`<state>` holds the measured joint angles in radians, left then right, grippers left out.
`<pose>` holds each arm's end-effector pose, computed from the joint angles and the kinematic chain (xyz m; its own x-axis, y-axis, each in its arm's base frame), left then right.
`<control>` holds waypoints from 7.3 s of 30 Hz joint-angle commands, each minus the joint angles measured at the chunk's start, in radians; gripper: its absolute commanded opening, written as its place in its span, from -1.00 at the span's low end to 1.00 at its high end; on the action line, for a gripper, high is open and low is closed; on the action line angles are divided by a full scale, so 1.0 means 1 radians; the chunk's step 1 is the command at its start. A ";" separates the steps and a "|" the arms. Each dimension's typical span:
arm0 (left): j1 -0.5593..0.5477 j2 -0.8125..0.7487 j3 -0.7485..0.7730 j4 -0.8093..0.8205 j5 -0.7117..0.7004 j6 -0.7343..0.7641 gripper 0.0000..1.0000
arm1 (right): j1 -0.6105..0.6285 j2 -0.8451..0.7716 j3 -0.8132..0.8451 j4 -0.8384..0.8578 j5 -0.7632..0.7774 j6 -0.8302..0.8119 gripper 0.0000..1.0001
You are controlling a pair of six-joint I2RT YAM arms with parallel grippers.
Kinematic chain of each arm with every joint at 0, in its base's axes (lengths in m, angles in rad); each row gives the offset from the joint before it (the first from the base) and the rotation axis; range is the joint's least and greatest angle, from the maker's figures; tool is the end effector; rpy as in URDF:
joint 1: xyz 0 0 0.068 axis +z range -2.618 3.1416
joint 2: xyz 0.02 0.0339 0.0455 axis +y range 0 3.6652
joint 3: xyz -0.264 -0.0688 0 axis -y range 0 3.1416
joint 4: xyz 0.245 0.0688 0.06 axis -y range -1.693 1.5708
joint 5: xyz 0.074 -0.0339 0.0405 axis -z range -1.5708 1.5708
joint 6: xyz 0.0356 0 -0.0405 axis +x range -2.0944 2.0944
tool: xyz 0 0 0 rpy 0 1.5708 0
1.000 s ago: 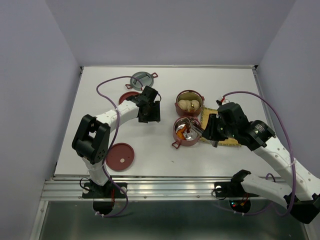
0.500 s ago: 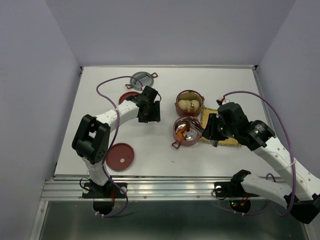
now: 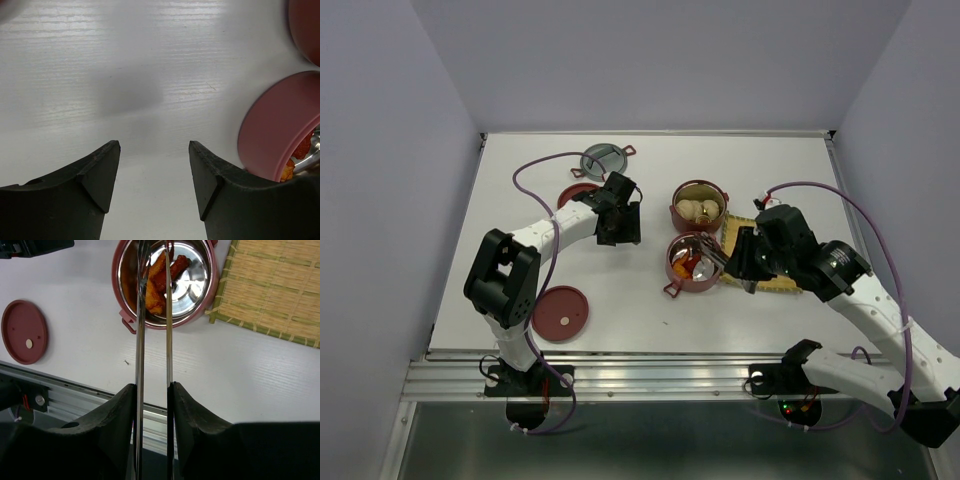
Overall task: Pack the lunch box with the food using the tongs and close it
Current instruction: Place the fake food in the packing box, then place the clamp at the center of the board, then pick up the box lid from the center of the board, then close the box lid on the packing box.
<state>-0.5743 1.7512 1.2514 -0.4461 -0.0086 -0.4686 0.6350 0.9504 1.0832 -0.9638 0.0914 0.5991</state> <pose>0.3152 -0.2036 0.2196 -0.8509 0.0127 -0.5251 0.1734 0.9505 -0.2580 0.1430 0.1013 0.3394 -0.7962 0.1108 -0.5947 -0.1116 0.9393 0.3245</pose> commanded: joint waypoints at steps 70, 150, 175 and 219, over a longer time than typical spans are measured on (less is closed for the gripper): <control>0.074 -0.279 0.039 -0.092 -0.074 0.059 0.39 | -0.472 1.065 0.546 0.654 0.538 -0.099 0.79; -0.011 0.194 0.790 -0.247 -0.160 0.150 -1.00 | -0.472 0.407 0.176 0.470 0.060 -0.015 0.89; -0.150 0.455 0.956 -0.264 -0.197 -0.119 -1.00 | -0.472 0.360 0.181 0.427 0.103 -0.015 0.91; -0.191 0.542 1.000 -0.396 -0.310 -0.387 -1.00 | -0.472 0.384 0.167 0.444 0.053 -0.018 0.92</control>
<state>-0.7620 2.2917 2.2185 -0.8330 -0.2897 -0.8223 0.1696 1.3369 1.2388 -0.5434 0.1524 0.5827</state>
